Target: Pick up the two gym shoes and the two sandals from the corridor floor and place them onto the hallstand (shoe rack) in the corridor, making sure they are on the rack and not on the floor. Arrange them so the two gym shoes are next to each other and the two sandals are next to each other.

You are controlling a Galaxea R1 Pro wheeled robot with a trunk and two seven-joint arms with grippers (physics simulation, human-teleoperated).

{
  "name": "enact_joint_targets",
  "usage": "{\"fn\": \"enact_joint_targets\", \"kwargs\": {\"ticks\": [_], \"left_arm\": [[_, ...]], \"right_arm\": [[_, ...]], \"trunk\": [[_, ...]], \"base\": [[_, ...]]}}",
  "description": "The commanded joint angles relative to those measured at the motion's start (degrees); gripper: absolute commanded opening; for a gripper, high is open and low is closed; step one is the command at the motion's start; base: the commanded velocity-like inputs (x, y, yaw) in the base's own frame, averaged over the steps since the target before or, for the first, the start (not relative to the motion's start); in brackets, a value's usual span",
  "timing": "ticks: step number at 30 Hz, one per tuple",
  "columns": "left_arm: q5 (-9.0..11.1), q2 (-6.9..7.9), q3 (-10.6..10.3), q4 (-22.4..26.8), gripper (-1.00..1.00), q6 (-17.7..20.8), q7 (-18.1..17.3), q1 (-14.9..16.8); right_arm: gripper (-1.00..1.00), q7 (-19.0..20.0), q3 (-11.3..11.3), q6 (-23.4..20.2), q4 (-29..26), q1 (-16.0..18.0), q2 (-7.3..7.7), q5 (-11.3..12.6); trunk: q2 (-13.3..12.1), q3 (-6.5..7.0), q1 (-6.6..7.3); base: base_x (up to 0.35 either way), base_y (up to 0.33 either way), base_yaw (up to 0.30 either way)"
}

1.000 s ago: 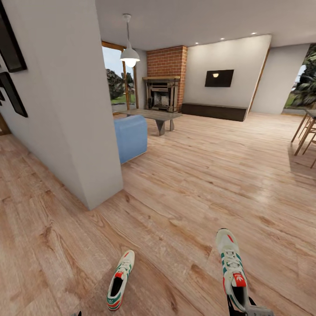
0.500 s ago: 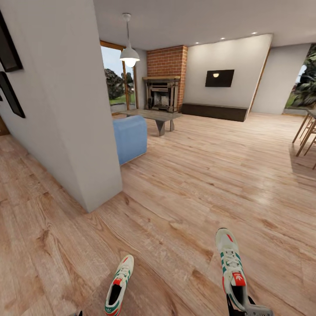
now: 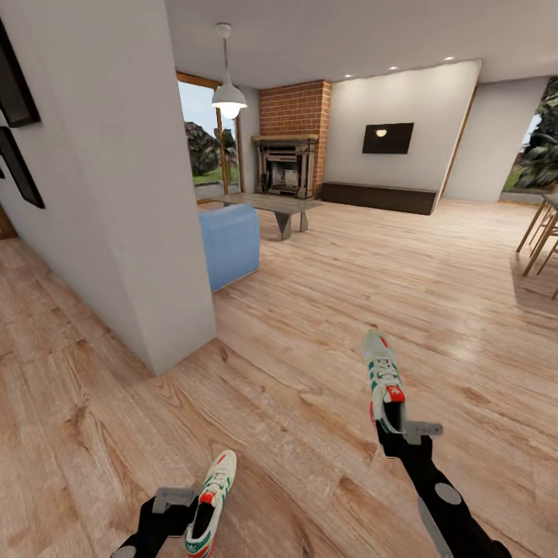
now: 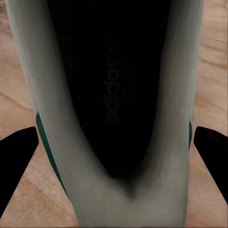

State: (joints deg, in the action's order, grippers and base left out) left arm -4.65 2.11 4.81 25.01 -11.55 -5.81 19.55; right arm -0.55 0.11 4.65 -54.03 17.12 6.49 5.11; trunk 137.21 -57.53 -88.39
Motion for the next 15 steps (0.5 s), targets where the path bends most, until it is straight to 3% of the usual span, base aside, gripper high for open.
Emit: {"fn": "enact_joint_targets", "kwargs": {"ticks": [1,4,8,15], "left_arm": [[-0.57,0.02,-1.02,0.15,1.0,1.77,0.17,0.85],[-0.73,0.18,-3.37,0.05,1.0,3.75,1.14,1.73],[-0.79,0.34,-4.62,-0.03,1.0,4.17,1.58,1.82],[-1.48,0.34,-5.7,-0.12,1.0,1.39,1.84,1.36]], "right_arm": [[-1.0,-0.07,0.07,-1.74,-2.49,0.02,0.02,0.58],[-1.0,-0.02,0.07,-5.26,-6.33,0.02,0.09,0.59],[-1.0,1.05,0.09,-7.65,-8.79,0.02,0.46,0.65],[-1.0,11.17,-0.2,-9.39,-10.67,0.02,0.76,0.33]], "trunk": [[0.02,-0.05,0.01],[0.02,-0.05,0.01],[0.02,-0.05,0.01],[0.02,-0.05,0.01]], "base": [[0.0,0.0,0.0],[0.0,0.0,0.0],[0.0,0.0,0.0],[0.0,0.0,0.0]]}}
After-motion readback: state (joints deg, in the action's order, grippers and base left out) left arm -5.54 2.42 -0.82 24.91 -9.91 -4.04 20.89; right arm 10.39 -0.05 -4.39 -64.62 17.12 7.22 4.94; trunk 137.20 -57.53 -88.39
